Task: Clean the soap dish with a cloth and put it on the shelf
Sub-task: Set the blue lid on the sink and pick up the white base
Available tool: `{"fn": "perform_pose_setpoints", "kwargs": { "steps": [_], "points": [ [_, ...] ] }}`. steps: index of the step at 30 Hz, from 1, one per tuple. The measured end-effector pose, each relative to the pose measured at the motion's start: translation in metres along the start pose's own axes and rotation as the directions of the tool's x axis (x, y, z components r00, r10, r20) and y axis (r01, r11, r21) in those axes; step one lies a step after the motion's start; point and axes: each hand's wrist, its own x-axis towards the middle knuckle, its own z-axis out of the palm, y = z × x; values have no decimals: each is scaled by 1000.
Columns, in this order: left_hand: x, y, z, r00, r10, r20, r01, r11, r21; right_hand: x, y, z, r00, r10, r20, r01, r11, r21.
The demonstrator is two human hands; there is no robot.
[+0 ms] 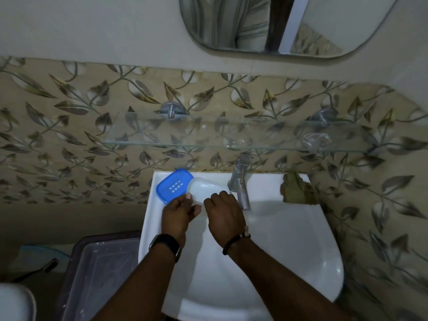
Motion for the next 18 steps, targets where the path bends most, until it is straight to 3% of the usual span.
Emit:
{"fn": "perform_pose_setpoints", "kwargs": {
  "steps": [7, 18],
  "points": [
    [-40, 24, -5, 995, 56, 86, -44, 990, -135, -15, -7, -45, 994, 14, -107, -10, 999, 35],
    [-104, 53, 50, 953, 133, 272, -84, 980, -183, -41, 21, -129, 971, 190, -144, -194, 981, -14]
  ]
}}
